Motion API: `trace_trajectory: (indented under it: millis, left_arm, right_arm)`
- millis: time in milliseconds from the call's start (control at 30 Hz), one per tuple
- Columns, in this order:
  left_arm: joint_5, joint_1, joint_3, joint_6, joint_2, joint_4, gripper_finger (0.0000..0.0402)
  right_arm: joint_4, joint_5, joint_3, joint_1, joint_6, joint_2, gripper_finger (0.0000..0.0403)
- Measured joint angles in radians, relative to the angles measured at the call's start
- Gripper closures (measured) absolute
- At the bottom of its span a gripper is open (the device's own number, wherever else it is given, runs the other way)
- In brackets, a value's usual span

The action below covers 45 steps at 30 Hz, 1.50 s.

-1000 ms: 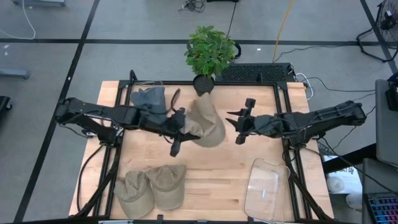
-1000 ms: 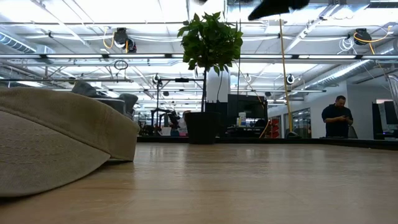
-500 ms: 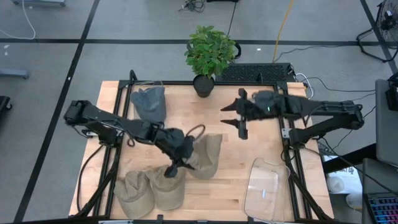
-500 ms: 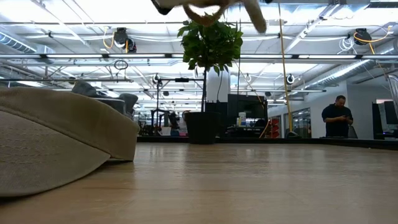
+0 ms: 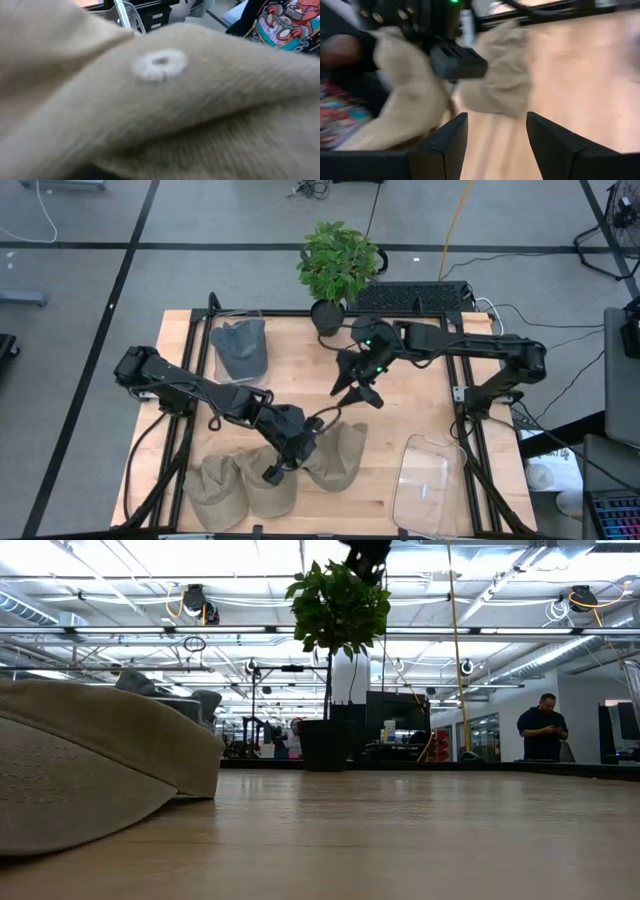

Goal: Pick & Place hat
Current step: Put the top left brown cap into the right transparent bin

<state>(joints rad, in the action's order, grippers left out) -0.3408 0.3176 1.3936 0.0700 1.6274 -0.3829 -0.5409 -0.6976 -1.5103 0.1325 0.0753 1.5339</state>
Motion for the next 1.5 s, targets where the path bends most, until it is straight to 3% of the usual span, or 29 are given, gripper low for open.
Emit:
trace_trajectory:
  millis: [100, 500, 1033, 1500]
  left_arm:
    - [0.0, -0.002, 0.008, 0.0, 0.018, -0.027, 0.0393]
    - [-0.007, 0.005, 0.011, 0.001, 0.028, -0.008, 0.0393]
    - [0.002, -0.001, 0.011, 0.0, 0.028, -0.001, 0.0393]
    - [0.002, -0.04, 0.011, -0.013, 0.028, -0.009, 0.0393]
  right_arm:
    - [0.02, -0.094, -0.001, -0.002, 0.034, 0.016, 0.0213]
    - [0.069, -0.195, -0.001, -0.01, 0.136, 0.013, 0.0211]
    - [-0.014, -0.121, 0.0, -0.076, 0.062, 0.084, 0.0215]
    - [0.095, -0.343, 0.0, -0.147, 0.153, 0.111, 0.0224]
